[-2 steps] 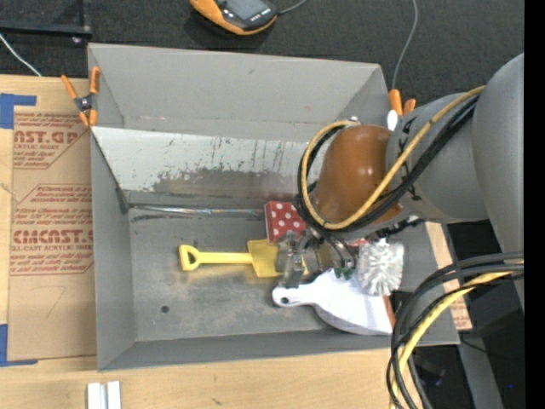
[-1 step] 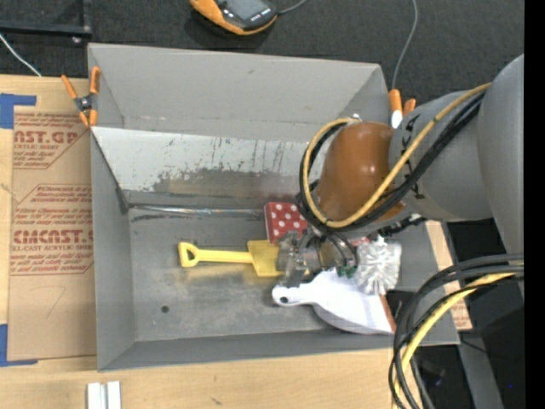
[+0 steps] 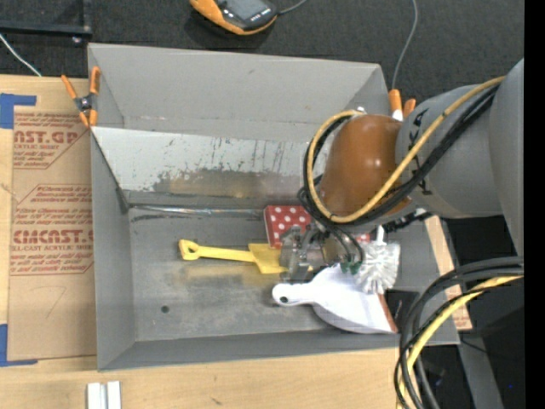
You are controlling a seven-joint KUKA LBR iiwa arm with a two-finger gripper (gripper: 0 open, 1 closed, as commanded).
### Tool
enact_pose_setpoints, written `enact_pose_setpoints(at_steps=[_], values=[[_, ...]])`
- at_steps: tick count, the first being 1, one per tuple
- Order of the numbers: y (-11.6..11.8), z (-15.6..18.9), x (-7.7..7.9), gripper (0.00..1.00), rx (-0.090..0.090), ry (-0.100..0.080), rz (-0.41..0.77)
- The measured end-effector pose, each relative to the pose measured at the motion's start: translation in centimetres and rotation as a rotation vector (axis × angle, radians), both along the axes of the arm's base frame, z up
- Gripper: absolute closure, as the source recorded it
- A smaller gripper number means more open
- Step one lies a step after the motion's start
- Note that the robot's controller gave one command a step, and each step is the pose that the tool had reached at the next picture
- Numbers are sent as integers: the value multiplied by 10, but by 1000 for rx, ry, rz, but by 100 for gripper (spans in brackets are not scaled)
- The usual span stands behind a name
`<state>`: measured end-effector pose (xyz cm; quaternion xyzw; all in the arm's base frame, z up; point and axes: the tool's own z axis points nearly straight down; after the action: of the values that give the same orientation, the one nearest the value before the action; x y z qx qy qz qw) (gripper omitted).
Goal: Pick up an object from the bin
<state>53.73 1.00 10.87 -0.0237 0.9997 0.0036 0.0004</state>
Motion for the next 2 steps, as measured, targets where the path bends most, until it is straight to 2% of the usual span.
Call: enact_pose_setpoints(at_steps=[2], values=[[0,39,0,100,0,2,0]])
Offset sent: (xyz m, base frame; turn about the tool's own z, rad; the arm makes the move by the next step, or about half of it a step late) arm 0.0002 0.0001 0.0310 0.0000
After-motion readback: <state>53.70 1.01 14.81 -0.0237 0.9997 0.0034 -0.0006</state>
